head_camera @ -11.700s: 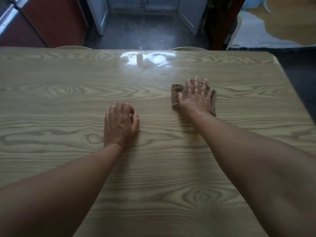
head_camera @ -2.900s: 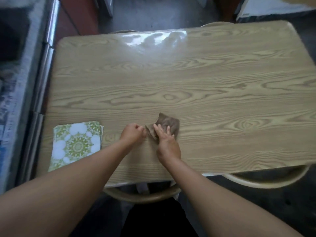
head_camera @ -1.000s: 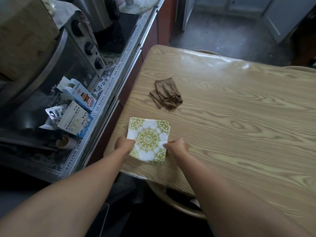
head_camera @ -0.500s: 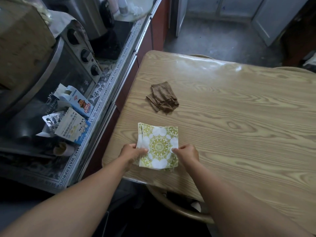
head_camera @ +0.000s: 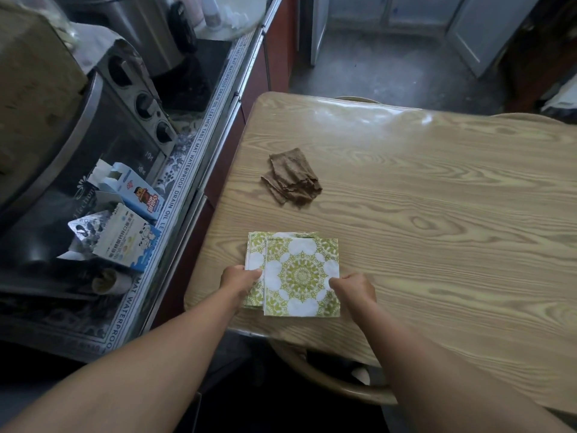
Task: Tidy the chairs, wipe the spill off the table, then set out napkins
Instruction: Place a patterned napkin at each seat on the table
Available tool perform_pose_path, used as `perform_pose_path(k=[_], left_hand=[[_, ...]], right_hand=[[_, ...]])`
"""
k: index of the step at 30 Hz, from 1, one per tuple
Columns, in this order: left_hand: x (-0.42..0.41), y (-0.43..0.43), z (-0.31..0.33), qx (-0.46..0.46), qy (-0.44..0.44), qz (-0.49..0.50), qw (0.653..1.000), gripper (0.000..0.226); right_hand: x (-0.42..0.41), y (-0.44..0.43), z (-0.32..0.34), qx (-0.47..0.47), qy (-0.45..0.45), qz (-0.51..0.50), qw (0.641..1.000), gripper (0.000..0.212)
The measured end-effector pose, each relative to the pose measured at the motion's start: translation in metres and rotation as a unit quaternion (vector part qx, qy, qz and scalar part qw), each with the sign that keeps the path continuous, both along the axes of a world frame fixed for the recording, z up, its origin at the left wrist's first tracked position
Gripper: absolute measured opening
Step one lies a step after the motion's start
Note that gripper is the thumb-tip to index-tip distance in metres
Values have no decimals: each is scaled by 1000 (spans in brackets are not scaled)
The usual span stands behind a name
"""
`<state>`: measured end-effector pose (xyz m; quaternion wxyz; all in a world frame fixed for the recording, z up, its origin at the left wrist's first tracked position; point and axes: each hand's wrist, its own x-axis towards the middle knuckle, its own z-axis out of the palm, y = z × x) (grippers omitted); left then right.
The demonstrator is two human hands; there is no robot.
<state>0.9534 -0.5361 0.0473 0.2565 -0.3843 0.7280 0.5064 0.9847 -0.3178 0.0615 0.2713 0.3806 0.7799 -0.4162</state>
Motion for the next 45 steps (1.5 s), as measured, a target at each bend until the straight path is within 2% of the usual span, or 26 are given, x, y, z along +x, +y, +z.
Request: perform_pose_path(k=[4,7,11,15,18,28,30,35,45], left_hand=[[-2,2,5,26,2,-7,1000,36],[-6,1,8,44,-8,-24,999,49],[-8,4,9,45,-12,-42,998,40],[-9,8,7,46,-9,-48,998,39],[-11,14,7,1,28,-22,999,29],[-20,10,31,-100,165,68,979,22],[-22,10,35,-102,183,78,975,18],[-23,16,46,-102,217,81,967,24],[-25,23,60,-95,239,95,962,25]], right_hand=[[-3,1,-1,-12,-7,-8,1000,32],[-6,2,-1,-18,-12,-9,1000,29],[-10,4,-2,-21,-28,-13,999,9],[-10,7,-5,-22,-30,-17,999,14],[-6,12,-5,-8,-20,-26,999,17],[9,29,0,47,-15,-35,998,8],[11,32,1,47,-3,-40,998,16],[12,35,5,55,29,-49,997,21],[17,41,5,47,7,-43,998,23]])
